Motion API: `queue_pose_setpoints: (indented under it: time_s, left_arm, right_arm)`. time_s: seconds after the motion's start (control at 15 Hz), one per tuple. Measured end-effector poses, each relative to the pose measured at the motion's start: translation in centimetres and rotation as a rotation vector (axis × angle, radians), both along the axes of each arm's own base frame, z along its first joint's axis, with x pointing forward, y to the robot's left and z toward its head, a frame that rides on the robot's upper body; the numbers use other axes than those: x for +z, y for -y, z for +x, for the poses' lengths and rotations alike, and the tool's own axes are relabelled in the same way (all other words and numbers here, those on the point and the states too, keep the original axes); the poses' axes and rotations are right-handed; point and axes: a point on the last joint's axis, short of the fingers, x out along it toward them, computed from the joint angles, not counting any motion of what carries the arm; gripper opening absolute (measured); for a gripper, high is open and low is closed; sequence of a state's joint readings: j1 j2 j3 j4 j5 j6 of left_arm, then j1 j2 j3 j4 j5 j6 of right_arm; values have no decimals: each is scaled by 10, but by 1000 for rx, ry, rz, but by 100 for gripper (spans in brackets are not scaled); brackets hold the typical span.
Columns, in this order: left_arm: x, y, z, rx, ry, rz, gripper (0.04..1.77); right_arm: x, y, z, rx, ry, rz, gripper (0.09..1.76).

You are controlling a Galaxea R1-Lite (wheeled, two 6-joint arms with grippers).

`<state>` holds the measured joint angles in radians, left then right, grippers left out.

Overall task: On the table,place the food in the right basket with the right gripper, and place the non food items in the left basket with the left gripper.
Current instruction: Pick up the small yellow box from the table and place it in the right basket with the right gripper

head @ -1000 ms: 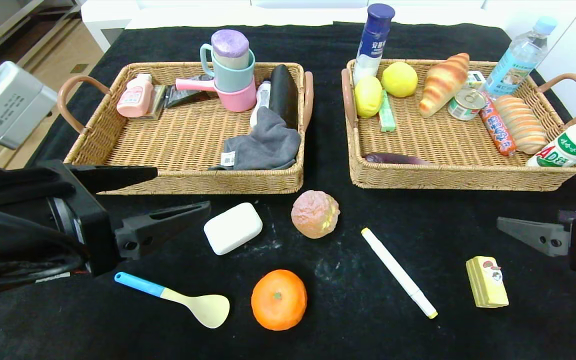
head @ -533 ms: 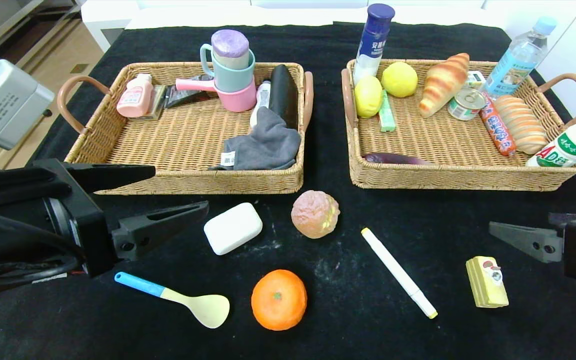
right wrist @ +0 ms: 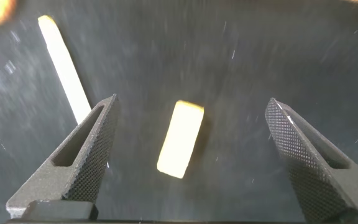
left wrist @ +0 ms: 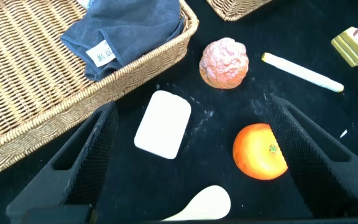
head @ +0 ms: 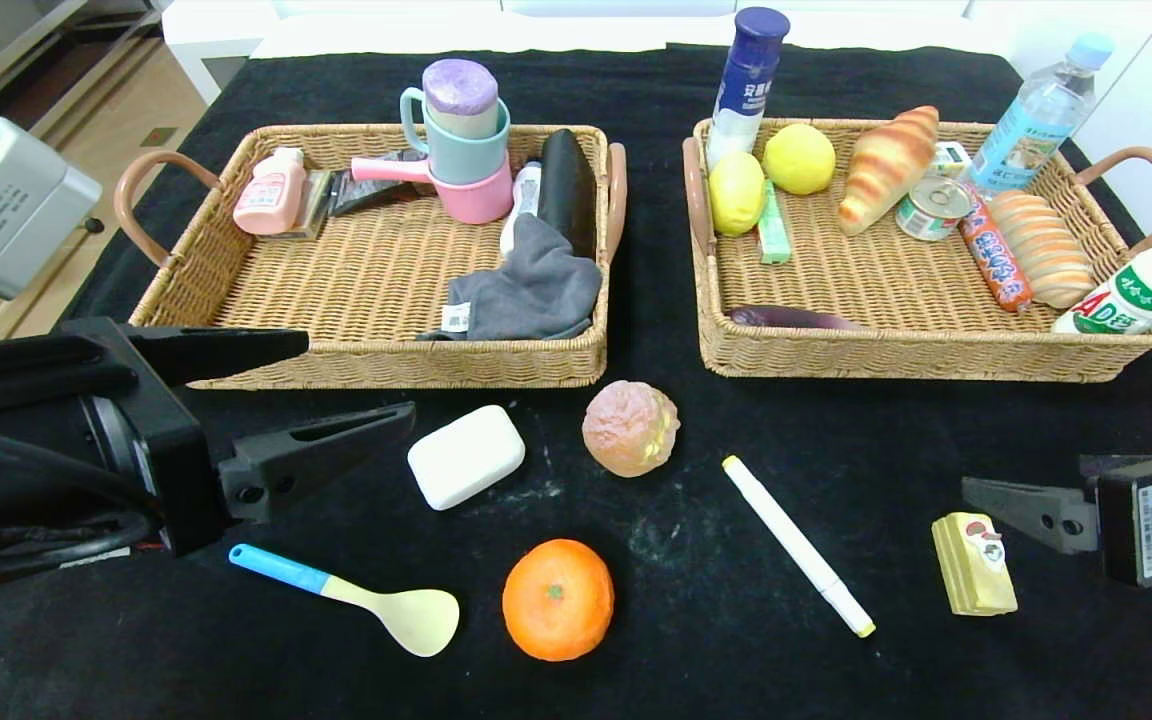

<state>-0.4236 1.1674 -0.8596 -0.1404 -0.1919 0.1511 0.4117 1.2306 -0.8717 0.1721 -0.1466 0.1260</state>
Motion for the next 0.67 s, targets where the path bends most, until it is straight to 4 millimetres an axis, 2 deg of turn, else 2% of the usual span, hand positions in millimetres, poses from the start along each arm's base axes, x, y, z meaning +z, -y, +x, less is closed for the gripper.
queue_pose_setpoints:
  time_s: [0.67]
  left_arm:
    - [0,0,-1,-4,1,0,172]
  right_arm:
    - [-27,-15,19,-56,-193,-44,171]
